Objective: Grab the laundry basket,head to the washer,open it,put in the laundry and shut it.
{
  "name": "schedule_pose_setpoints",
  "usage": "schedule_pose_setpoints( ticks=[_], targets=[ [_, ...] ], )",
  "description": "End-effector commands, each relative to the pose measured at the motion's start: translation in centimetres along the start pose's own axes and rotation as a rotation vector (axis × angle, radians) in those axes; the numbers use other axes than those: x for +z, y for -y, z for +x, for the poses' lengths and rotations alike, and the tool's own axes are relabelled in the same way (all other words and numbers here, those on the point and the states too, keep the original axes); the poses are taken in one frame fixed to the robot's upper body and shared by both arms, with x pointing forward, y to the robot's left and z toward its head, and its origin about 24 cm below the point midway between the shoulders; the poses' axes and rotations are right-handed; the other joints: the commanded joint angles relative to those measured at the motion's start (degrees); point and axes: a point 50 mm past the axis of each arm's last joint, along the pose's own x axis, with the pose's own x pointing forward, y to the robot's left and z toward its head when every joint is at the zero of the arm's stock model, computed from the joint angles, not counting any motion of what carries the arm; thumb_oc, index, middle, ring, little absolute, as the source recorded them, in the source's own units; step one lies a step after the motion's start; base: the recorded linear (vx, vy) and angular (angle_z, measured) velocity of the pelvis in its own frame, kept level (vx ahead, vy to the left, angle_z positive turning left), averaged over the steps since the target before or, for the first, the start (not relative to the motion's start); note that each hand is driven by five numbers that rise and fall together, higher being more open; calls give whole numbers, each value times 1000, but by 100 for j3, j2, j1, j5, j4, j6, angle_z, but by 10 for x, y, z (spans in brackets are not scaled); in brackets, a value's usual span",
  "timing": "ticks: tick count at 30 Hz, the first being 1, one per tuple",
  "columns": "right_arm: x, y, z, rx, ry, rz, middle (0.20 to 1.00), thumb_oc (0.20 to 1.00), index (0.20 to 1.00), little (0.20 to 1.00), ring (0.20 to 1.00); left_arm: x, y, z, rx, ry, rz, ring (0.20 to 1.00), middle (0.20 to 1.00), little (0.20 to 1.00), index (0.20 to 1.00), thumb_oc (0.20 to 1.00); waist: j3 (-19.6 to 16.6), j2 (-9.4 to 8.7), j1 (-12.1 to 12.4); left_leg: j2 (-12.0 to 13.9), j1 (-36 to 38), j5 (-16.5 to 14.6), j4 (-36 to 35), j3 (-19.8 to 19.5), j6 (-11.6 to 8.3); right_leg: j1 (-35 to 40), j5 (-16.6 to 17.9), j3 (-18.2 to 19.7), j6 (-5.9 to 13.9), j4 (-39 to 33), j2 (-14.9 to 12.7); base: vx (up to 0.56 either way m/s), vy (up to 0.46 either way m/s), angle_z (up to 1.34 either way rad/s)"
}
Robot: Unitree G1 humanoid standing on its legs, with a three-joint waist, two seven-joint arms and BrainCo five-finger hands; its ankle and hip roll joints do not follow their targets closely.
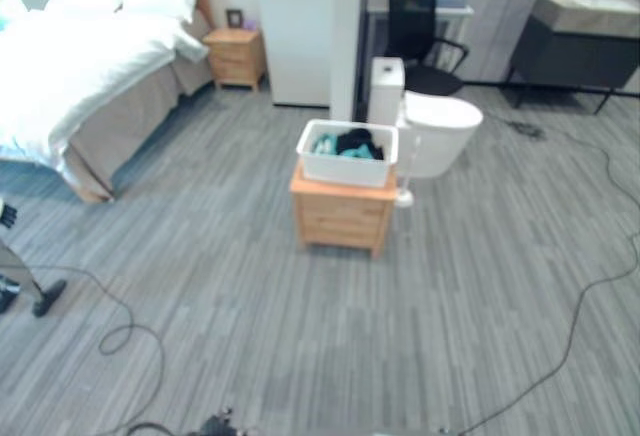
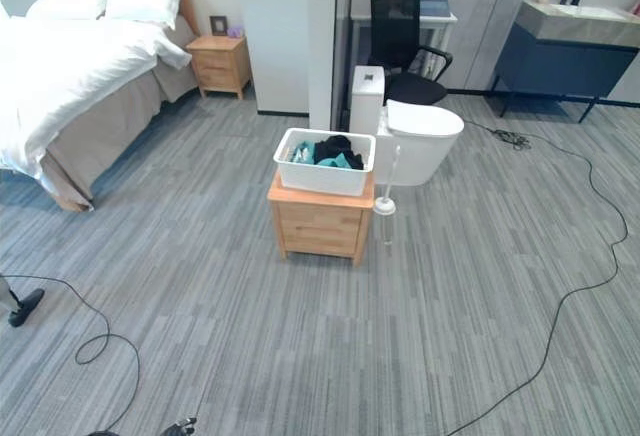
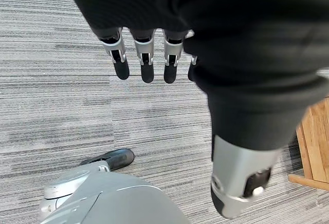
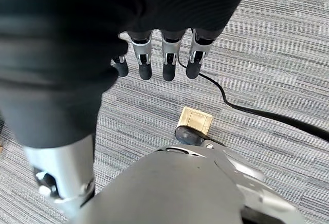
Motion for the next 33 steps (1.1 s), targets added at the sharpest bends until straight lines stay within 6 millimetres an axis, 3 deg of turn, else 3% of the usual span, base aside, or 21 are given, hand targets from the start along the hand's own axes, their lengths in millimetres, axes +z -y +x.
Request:
schedule_pose_setpoints(
  ticks=[1, 33],
  targets=[
    [-11, 5, -2, -5, -58, -51, 1000, 1000, 1000, 1000, 1000, 16, 1, 3, -10, 42, -18, 1000, 1000, 1000, 1000, 1000, -120, -237, 6, -89, -43, -107, -120, -494, -86, -63, 695, -75, 608, 25, -457, 0, 0, 0],
    [-7, 2, -1, 10, -41, -40, 1000, 1000, 1000, 1000, 1000, 16, -3, 3, 9, 36, -28, 1000, 1000, 1000, 1000, 1000, -61, -266, -4, -91, -74, -120, -120, -457, -68, -120, 722, -35, 625, 25, -461, 0, 0, 0]
  ],
)
